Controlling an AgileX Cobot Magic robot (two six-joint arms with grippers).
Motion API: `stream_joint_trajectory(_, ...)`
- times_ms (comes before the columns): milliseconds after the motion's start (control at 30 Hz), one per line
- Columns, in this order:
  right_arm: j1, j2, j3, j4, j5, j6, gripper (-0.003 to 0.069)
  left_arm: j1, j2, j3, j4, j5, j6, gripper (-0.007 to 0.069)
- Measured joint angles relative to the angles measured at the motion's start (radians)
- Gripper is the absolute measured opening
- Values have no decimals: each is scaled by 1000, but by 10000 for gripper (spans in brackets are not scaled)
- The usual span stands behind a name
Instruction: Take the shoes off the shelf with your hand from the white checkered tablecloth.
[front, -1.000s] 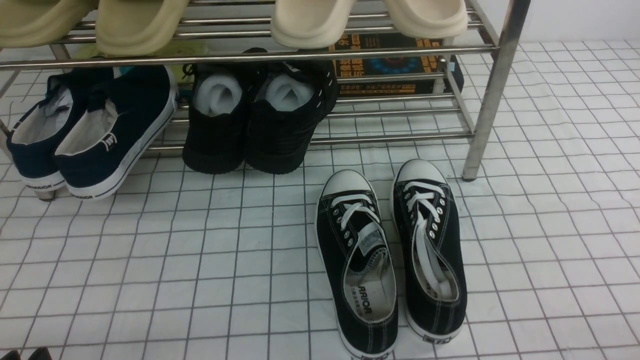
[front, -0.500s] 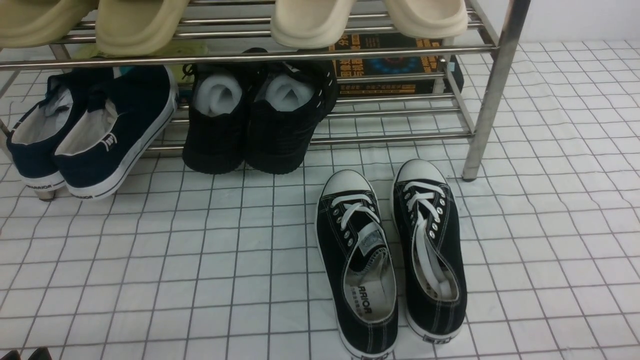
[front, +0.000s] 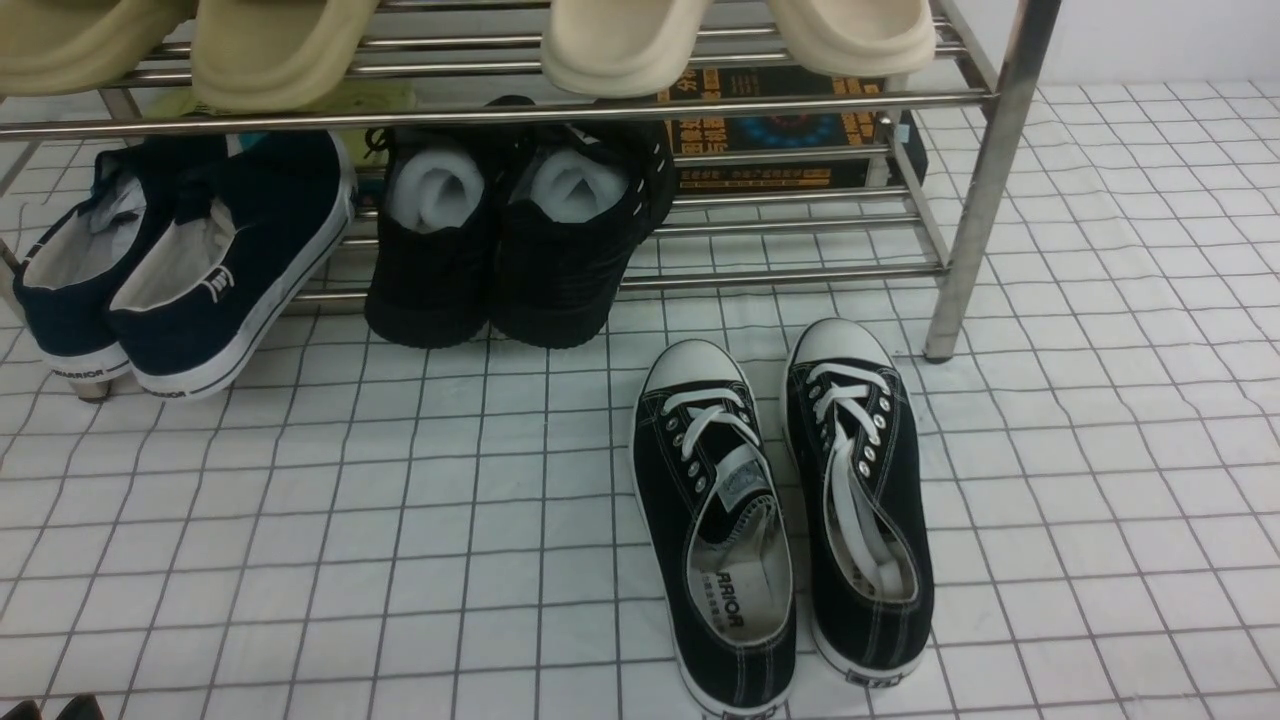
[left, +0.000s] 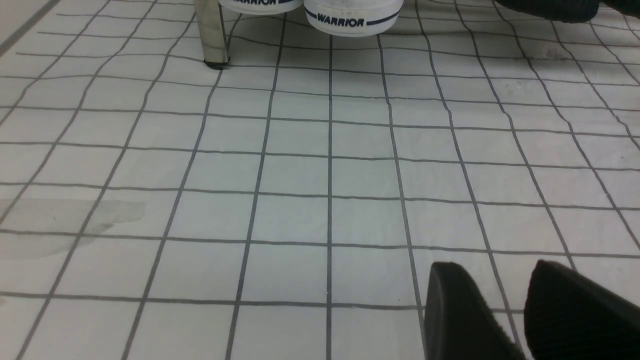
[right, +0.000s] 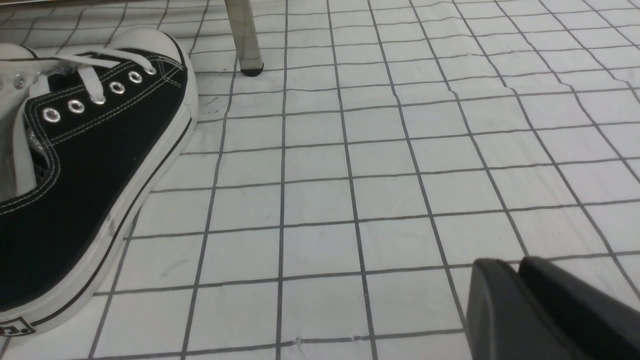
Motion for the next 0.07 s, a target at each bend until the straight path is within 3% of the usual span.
stream_joint_trajectory(67,0,0,0,0,0,0,80,0,0,0,0,0,0,240)
